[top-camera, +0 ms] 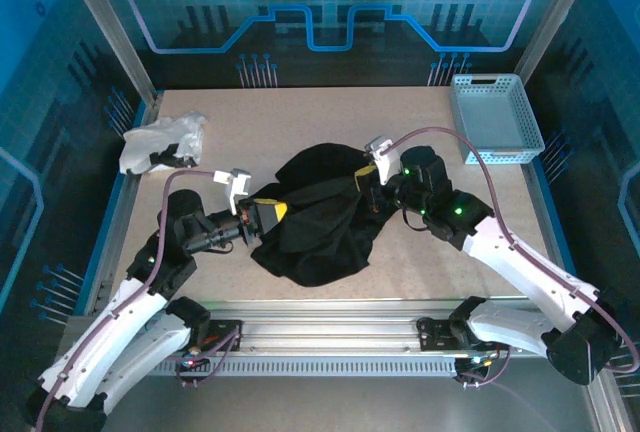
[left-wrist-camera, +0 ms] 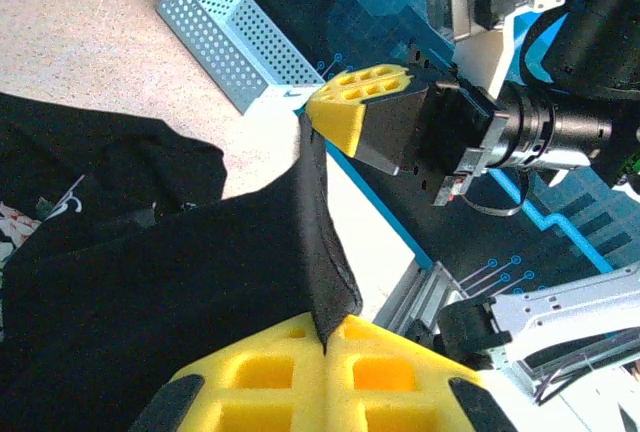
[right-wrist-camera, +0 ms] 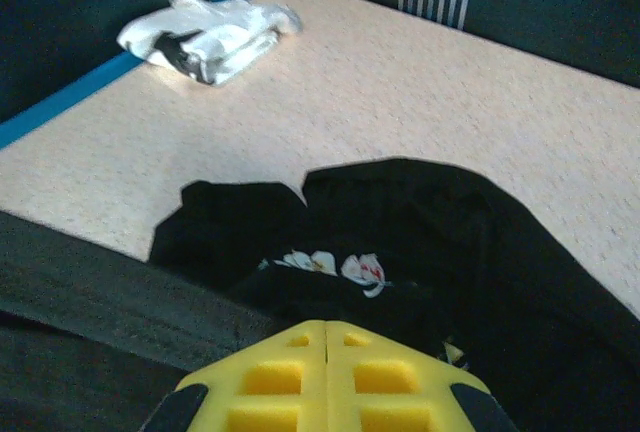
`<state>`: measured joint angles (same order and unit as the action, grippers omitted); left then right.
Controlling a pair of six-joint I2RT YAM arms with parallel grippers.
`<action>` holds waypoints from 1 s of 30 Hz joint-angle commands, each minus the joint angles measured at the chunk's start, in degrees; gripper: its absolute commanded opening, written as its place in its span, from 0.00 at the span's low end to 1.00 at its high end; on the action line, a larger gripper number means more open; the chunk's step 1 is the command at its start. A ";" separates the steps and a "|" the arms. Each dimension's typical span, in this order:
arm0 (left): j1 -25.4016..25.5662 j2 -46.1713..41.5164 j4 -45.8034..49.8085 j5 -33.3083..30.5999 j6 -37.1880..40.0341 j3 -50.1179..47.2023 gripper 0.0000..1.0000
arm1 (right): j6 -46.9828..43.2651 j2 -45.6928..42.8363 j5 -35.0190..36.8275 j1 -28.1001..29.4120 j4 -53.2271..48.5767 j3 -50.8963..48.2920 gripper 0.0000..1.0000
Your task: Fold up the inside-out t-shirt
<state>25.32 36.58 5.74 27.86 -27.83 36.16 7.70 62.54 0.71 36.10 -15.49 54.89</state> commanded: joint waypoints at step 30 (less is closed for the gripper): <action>3.28 17.55 -5.76 1.96 0.67 3.77 0.00 | 6.62 6.51 -8.34 -10.51 -4.60 -1.15 0.00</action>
<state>28.36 54.37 4.56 26.06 -27.09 39.64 14.37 67.64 -9.41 26.15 -16.23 51.72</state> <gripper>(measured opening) 0.052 0.045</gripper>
